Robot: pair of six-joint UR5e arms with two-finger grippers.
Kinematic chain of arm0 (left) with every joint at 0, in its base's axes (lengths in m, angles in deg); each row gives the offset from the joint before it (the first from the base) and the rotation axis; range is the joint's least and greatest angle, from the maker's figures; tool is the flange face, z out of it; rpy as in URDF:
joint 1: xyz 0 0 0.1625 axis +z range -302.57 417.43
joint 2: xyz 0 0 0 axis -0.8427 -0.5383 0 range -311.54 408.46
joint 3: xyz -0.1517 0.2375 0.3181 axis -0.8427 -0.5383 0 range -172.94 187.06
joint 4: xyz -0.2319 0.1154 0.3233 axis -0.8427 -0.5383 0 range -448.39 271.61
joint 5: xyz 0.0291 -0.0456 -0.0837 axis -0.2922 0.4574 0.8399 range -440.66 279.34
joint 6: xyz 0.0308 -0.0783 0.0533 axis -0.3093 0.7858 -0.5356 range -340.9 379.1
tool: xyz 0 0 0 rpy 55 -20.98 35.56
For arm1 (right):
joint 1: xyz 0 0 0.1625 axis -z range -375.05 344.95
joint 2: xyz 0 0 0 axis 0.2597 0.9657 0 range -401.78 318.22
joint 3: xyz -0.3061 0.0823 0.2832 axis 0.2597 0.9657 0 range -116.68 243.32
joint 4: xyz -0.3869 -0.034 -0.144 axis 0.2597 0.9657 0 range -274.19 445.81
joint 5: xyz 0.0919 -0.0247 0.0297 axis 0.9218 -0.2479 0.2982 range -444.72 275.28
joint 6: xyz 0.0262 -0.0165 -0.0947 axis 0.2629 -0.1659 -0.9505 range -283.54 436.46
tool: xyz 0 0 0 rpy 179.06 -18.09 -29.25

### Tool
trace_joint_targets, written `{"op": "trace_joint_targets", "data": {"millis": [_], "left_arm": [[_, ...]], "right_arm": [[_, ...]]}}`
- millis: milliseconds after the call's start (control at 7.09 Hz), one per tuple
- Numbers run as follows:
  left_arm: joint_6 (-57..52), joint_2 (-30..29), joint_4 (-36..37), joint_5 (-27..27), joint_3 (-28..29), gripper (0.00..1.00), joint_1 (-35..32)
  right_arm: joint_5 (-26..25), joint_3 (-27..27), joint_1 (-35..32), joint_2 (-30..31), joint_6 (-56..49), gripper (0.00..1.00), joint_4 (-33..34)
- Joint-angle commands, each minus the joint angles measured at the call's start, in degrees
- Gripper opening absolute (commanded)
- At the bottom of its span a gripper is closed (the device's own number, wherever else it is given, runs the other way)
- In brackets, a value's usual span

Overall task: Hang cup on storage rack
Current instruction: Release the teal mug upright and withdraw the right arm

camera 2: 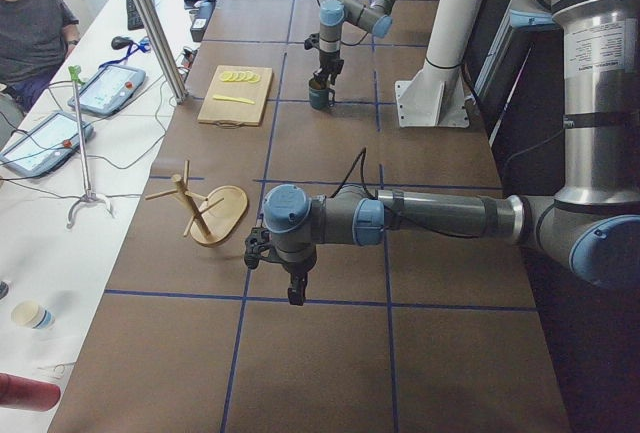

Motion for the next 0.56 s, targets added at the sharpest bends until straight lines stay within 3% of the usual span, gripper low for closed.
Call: {"op": "trace_joint_targets", "data": {"millis": [0,282,423], "left_arm": [[0.0,-0.1,0.0,0.0,0.0,1.0,0.0],[-0.1,0.0,-0.1,0.0,-0.1,1.0,0.0],[-0.1,0.0,-0.2,-0.2,-0.3,1.0,0.0]], "right_arm": [[1.2,-4.0,-3.1,1.5,-8.0,1.0,0.5],[9.6,-12.3,-11.9,7.5,-21.6,1.0,0.7],[12.9,-13.4,-16.6,9.7,-29.1,1.0,0.7]]}}
